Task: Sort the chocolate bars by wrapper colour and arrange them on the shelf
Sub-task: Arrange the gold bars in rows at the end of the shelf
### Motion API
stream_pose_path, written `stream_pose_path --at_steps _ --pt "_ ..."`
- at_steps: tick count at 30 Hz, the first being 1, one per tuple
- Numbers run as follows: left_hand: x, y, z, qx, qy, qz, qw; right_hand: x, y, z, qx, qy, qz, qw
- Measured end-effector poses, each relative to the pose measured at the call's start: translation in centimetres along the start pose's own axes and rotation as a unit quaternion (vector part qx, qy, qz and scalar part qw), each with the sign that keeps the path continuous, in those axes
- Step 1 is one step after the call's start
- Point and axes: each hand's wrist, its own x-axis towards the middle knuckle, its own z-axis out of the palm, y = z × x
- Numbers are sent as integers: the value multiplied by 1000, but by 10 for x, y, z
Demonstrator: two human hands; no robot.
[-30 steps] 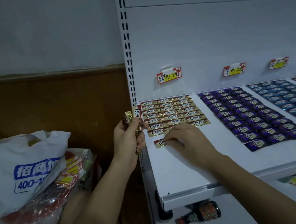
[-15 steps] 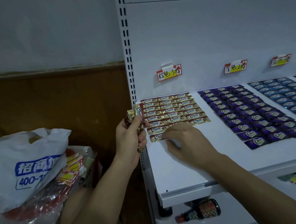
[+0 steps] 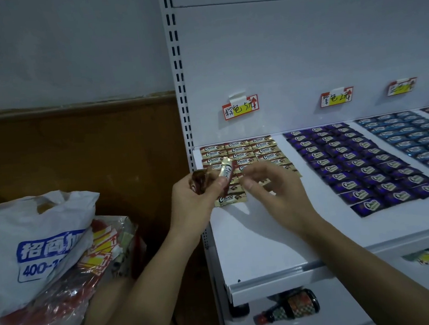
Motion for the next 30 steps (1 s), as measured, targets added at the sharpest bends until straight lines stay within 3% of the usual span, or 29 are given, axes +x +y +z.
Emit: stream_pose_path --at_steps 2,4,7,10,13,15,18,30 --pt "-3 1 8 18 -45 40 998 6 -2 -2 95 3 32 995" --pt "-6 0 14 39 -61 66 995 10 -3 -2 110 2 34 993" --pt "-8 -6 14 191 2 146 971 15 3 -12 130 14 45 990" --pt "-19 -12 14 386 -9 220 896 18 12 -31 3 -44 8 999" --pt "-32 -16 21 495 -45 193 846 12 20 -37 -155 -85 15 984" --pt "-34 -14 22 515 -46 186 835 8 22 -36 -192 -74 -4 979" --pt "-33 -11 22 529 -51 182 827 2 30 -34 -269 -46 -97 957" --pt "-33 -9 24 551 -69 177 813 -9 27 -34 -311 -68 -95 943"
